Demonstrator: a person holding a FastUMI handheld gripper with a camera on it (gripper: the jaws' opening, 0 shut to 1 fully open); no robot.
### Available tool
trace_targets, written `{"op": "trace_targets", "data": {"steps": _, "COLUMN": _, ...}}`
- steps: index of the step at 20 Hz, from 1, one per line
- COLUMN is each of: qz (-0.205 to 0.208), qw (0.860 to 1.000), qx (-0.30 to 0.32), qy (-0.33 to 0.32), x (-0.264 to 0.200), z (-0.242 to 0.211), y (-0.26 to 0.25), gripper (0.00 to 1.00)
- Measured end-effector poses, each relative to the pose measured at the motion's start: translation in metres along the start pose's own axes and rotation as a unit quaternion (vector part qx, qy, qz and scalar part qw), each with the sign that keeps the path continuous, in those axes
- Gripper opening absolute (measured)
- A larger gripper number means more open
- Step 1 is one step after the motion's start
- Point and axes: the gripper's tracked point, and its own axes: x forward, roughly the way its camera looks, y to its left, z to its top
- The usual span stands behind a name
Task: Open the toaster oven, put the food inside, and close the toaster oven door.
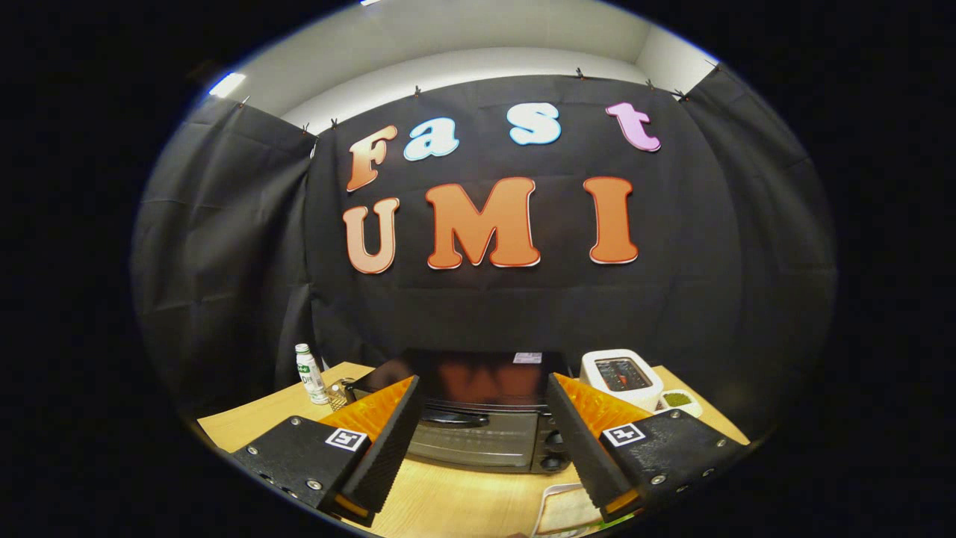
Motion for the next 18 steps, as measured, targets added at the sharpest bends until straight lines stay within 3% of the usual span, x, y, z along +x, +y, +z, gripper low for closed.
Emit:
{"op": "trace_targets", "data": {"steps": 7, "qz": 0.006, "qw": 0.997, "qx": 0.02, "qy": 0.072, "x": 0.06, "z": -0.052, "y": 0.033, "gripper": 0.99}}
{"op": "trace_targets", "data": {"steps": 13, "qz": -0.024, "qw": 0.996, "qx": 0.03, "qy": 0.084, "x": 0.093, "z": -0.07, "y": 0.032, "gripper": 0.99}}
{"op": "trace_targets", "data": {"steps": 15, "qz": -0.013, "qw": 0.997, "qx": 0.025, "qy": 0.071, "x": 0.095, "z": -0.069, "y": 0.045, "gripper": 0.96}}
{"op": "trace_targets", "data": {"steps": 18, "qz": -0.007, "qw": 0.998, "qx": -0.031, "qy": 0.056, "x": 0.092, "z": -0.075, "y": 0.062, "gripper": 0.97}}
